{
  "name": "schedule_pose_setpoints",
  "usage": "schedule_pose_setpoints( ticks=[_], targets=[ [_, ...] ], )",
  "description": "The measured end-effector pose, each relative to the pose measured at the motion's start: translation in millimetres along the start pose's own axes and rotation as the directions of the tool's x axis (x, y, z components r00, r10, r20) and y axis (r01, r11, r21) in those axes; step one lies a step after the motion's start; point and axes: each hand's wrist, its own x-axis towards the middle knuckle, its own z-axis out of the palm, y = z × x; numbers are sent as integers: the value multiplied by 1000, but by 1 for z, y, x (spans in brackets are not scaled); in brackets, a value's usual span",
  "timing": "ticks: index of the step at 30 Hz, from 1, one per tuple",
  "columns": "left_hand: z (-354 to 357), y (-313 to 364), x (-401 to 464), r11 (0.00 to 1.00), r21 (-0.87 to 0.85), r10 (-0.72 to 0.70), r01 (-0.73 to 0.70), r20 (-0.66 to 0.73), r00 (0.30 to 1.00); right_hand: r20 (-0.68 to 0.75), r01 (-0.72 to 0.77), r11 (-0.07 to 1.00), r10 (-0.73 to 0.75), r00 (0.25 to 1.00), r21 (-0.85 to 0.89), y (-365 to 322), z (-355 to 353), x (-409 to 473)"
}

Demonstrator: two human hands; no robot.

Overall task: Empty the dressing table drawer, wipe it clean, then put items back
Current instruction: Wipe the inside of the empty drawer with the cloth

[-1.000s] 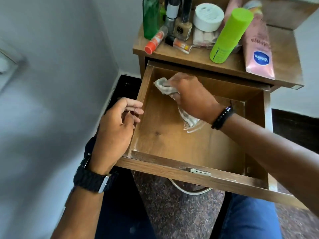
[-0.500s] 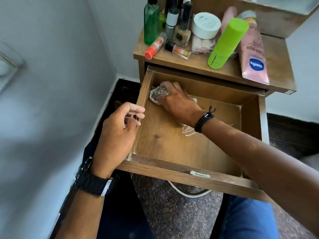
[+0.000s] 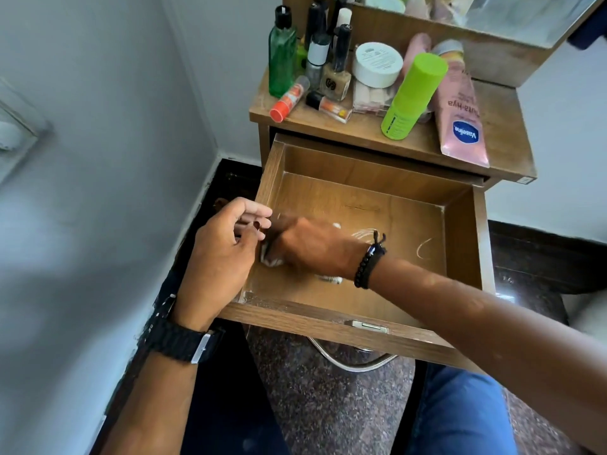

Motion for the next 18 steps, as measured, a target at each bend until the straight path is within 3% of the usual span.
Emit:
schedule_pose_setpoints(
  ticks=[3, 5, 11, 15, 18],
  targets=[
    [0, -1, 0, 1000, 12, -15, 16, -22, 1000, 70, 178, 977, -187, 980, 118, -7, 5, -6],
    [0, -2, 0, 1000, 6, -25, 25, -44, 999, 54, 182, 979, -187, 981, 95, -9, 4, -5],
    [-1, -5, 1, 1000, -2, -27, 27, -59, 998, -107, 6, 1000, -6, 994, -1, 15, -9, 9],
    [-1, -5, 1, 1000, 24, -13, 14, -66, 998, -300, -234, 970, 204, 932, -68, 51, -19, 32],
    [-3, -5, 3, 999, 42, -13, 15, -57, 998, -356, -304, 952, 272, 894, -37, 52, -10, 40]
  ],
)
